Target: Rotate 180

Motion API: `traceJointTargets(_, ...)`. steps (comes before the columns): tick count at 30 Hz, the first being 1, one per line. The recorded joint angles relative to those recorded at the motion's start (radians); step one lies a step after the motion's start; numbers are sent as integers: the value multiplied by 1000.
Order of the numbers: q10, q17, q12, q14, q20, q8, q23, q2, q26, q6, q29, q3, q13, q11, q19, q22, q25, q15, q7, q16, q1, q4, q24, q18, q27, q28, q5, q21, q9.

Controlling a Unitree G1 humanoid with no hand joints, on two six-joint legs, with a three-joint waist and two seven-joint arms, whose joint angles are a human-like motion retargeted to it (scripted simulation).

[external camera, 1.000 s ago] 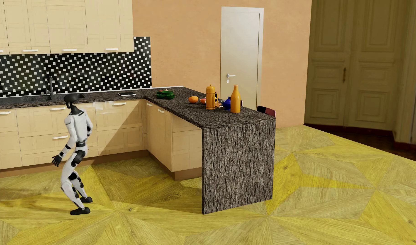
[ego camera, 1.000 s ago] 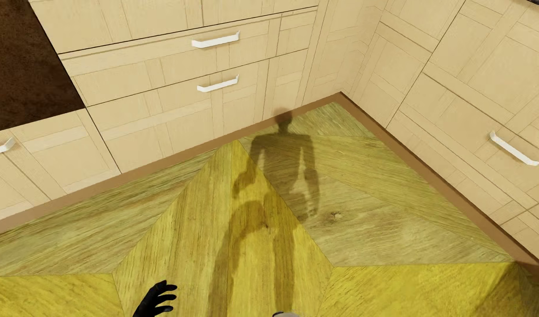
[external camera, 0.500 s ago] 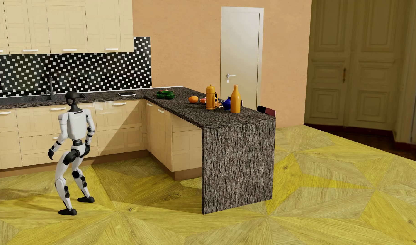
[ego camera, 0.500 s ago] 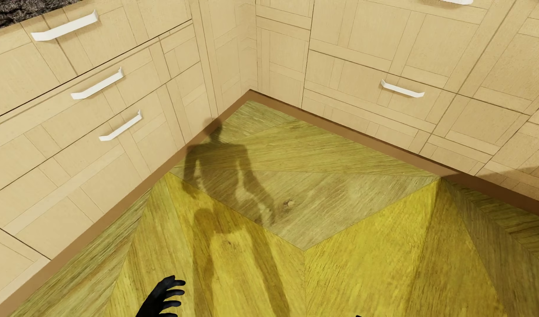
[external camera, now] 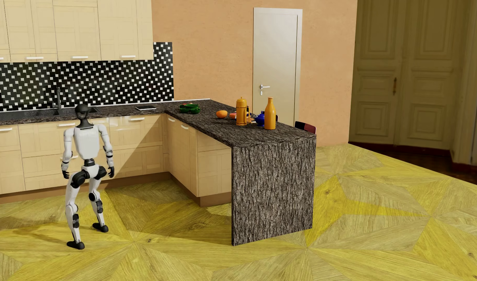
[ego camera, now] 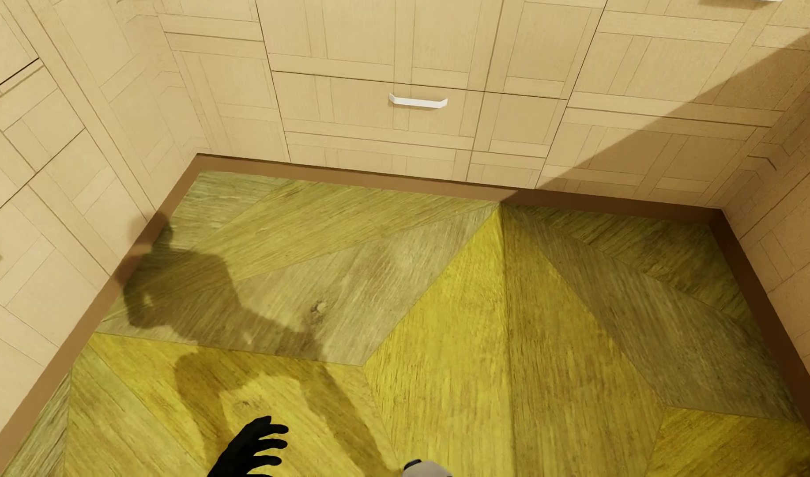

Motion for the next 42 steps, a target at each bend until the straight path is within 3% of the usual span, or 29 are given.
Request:
traceJointTargets(1, 36, -18, -26, -20, -11, 1, 32, -9, -7, 3, 3, 38, -7, 1, 74, -1, -15, 40, -4, -26, -9, 3, 6, -2, 21, 13, -4, 1, 5)
traceJointTargets(3, 45, 22, 12, -41, -35, 27, 6, -12, -55, 17, 20, 28, -24, -54, 50, -12, -12, 163, -25, -23, -17, 8, 17, -9, 41, 39, 27, -9, 5)
traceJointTargets(5, -17, 20, 33, -18, -11, 23, -21, -13, -64, 12, -34, -8, -20, -57, 3, 15, -13, 78, 21, -22, 30, 20, 27, -8, 23, 35, 26, 26, 14)
traceJointTargets(8, 126, -13, -15, -27, -36, 47, 12, -37, -41, 18, 2, 36, 0, -78, 56, -15, 6, 163, -33, -39, -30, -1, 1, 22, -16, 13, 38, 28, 25)
traceJointTargets(11, 62, 27, -8, -96, 15, -18, -21, -105, -49, -9, 41, 25, 0, 55, -113, 55, 19, -24, -11, 14, 33, 3, 1, -41, -2, -7, 1, -3, 29)
traceJointTargets(13, 322, -12, -15, -40, -5, 2, 26, -124, 4, -40, 77, 107, -78, 55, 48, -28, -2, 150, -2, -7, -71, -4, 17, 52, -15, 32, -18, 45, 50)
traceJointTargets(14, 422, -2, -2, 33, -26, 20, 3, -124, 8, -16, 88, 131, -42, -2, 46, -22, 8, 249, -61, -27, -158, -37, 33, 92, -47, 53, 5, 26, 37)
traceJointTargets(15, 295, -12, 10, -41, 6, 28, 1, -126, 10, 22, 68, 141, -15, -27, 45, 7, 40, 203, -94, -33, -170, -88, 52, 131, -98, 52, 36, 16, 31)
traceJointTargets(16, 201, 15, 34, -63, 26, 27, -1, -136, 8, 34, 40, 120, 4, 2, 46, 39, 66, 75, -95, 7, -147, -100, 59, 125, -146, 42, 52, -25, 29)
traceJointTargets(17, 170, 3, 45, -51, 38, -8, -1, -164, 19, 3, 16, 69, -7, 143, -5, 83, 77, -99, -48, 60, -114, -94, 54, 23, -174, 29, 18, 2, 20)
traceJointTargets(18, 180, -8, 12, -61, 51, -55, 0, -156, 42, -14, 3, 79, -26, 301, -17, 72, 60, -187, -10, 46, -98, -80, 40, 1, -174, 28, -15, 4, 12)
traceJointTargets(19, 194, -19, -18, -73, 31, -70, -11, -112, 41, -26, 1, 110, -32, 388, 2, 41, 28, -243, 17, 19, -93, -77, 21, 42, -158, 37, -46, 0, -8)
traceJointTargets(20, 245, -43, -38, -106, -21, -65, 5, -41, 15, -41, 11, 151, -48, 308, 128, -2, -9, -194, 43, 11, -105, -74, 1, 100, -137, 53, -80, 36, -28)
traceJointTargets(21, 281, -48, -27, -107, -34, -61, 16, -44, -41, -19, 38, 153, -68, 273, -2, -5, -26, -89, 26, -11, -125, -62, -17, 99, -114, 75, -49, 16, -41)
traceJointTargets(22, 249, -18, 9, -101, -41, -35, -11, -48, -88, -2, 64, 131, -67, 253, -3, -10, -26, -70, 1, -13, -108, -67, -34, 56, -90, 93, -22, -12, -49)
traceJointTargets(23, 202, -3, 16, -106, -13, -30, 0, -35, -99, 28, 85, 89, -62, 207, -9, 1, -12, -38, -12, -16, -81, -47, -47, -21, -79, 103, 9, 5, -42)
traceJointTargets(24, 171, 4, 4, -94, 12, -4, -14, -27, -86, 40, 96, 64, -34, 176, -10, -4, 8, -12, -20, -26, -56, -51, -58, -33, -67, 109, 29, -4, -23)
traceJointTargets(28, 133, -19, -20, -71, -4, 76, 41, -24, -42, 98, 40, 62, 21, 40, -5, 2, 95, 98, -77, -33, -64, -84, -14, 143, -77, 105, 107, -21, 37)
traceJointTargets(29, 79, -3, 16, -58, 1, 66, 42, -43, -47, 84, 19, 43, 6, 42, -32, 37, 109, 42, -66, -3, -46, -82, 3, 118, -53, 89, 99, -22, 34)
traceJointTargets(30, 58, 5, 6, -51, 6, -5, 21, -58, -33, 37, 20, 48, -9, 144, -85, 80, 102, -83, -28, 17, -16, -79, 16, 6, -13, 74, 42, -19, 38)
traceJointTargets(31, 118, -6, -16, -80, 20, -55, 13, -48, -11, -2, 33, 87, -20, 208, -83, 73, 71, -143, -10, 5, -29, -75, 28, -71, 24, 70, -12, 3, 36)
traceJointTargets(32, 251, -48, -27, -67, 9, -59, 75, -60, 0, -7, 55, 150, -44, 202, -33, 18, 30, -21, -28, -38, -95, -61, 33, -99, 37, 77, -5, 27, 35)
traceJointTargets(35, 218, -5, 44, -68, 35, -10, 30, -50, -45, 41, 68, 193, -87, 85, -26, 38, -20, 72, -78, -47, -192, -130, 32, -30, -15, 73, 82, 5, 32)
traceJointTargets(37, 129, 18, 73, -8, 16, -10, -3, -36, -37, 16, 36, 120, -89, 114, -93, 86, -2, 4, -34, 22, -136, -135, 22, 129, -95, 63, 73, 28, 27)
traceJointTargets(38, 114, 12, 41, -6, 22, -60, -20, -32, -6, -7, 54, 113, -78, 235, -112, 84, 15, -120, -4, 21, -109, -127, 15, 83, -123, 65, 25, 35, 29)
traceJointTargets(39, 144, -10, 17, -26, 20, -63, 1, -2, 5, -23, 78, 125, -74, 242, -76, 58, 16, -186, 21, 15, -115, -117, 7, 85, -138, 76, -21, 28, 15)
traceJointTargets(40, 188, -38, -18, -54, 7, -56, 36, 16, 1, -21, 95, 148, -71, 188, 74, 60, 16, -112, 37, -13, -131, -100, 2, 111, -146, 96, -45, 28, 0)
traceJointTargets(41, 214, -34, -23, -72, -16, -56, 32, 10, -17, 0, 103, 147, -66, 168, 19, 40, 23, -61, 28, -38, -146, -78, 0, 91, -136, 120, -18, 0, -10)
traceJointTargets(42, 184, -13, 20, -61, -12, -39, 4, 16, -53, -1, 106, 94, -78, 139, 19, 29, 32, -43, 47, -40, -129, -70, -1, 86, -105, 133, -7, 16, -21)
